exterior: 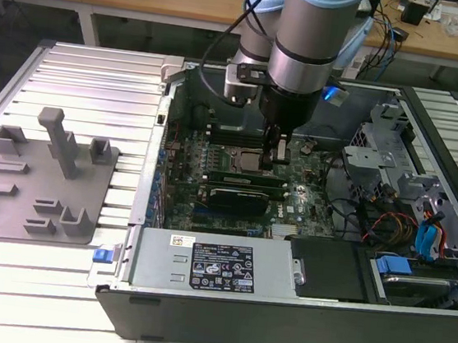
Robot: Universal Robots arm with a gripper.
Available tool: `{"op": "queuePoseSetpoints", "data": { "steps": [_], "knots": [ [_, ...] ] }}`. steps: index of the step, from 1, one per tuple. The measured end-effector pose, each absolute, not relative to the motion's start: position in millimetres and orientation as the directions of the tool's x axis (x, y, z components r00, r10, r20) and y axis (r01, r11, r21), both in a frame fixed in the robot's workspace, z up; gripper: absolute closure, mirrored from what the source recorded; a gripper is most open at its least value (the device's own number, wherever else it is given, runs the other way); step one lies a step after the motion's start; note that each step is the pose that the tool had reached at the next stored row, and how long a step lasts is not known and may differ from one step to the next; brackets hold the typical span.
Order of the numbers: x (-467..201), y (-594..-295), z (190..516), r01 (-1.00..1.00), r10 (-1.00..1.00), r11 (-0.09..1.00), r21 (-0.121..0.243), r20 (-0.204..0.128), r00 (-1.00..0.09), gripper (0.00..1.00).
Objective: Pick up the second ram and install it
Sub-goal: 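Press down the second ram until it locks into place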
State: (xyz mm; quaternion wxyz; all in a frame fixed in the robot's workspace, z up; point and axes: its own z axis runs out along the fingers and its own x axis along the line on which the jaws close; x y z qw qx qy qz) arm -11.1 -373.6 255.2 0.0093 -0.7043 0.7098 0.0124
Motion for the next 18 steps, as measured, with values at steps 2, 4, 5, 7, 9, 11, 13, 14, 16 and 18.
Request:
{"op": "queuePoseSetpoints", "data": {
  "steps": [2, 4, 5, 7, 9, 11, 13, 14, 16, 18],
  "knots": [
    [-17.6, -373.6, 255.2, -1.000, -1.000, 0.008, 0.005, -0.031, -0.008, 0.92],
    [-25.7, -373.7, 255.2, -1.000, -1.000, 0.008, 0.005, -0.031, -0.008, 0.92],
    [-29.5, -373.7, 255.2, -1.000, -1.000, 0.008, 0.005, -0.031, -0.008, 0.92],
    [-38.3, -373.7, 255.2, -1.000, -1.000, 0.008, 0.005, -0.031, -0.008, 0.92],
    [-46.6, -373.6, 255.1, -1.000, -1.000, 0.008, 0.005, -0.031, -0.008, 0.92],
    [-51.7, -373.6, 255.1, -1.000, -1.000, 0.008, 0.005, -0.031, -0.008, 0.92],
    [-51.9, -373.7, 255.1, -1.000, -1.000, 0.008, 0.005, -0.030, -0.008, 0.92],
    [-52.9, -373.8, 254.6, -1.000, -1.000, 0.008, 0.004, -0.030, -0.008, 0.92],
    [-54.9, -373.7, 250.9, -1.000, -1.000, 0.008, 0.004, -0.031, -0.008, 0.92],
    [-55.4, -373.7, 245.4, -1.000, -1.000, 0.007, 0.004, -0.031, -0.008, 0.92]
  ]
}}
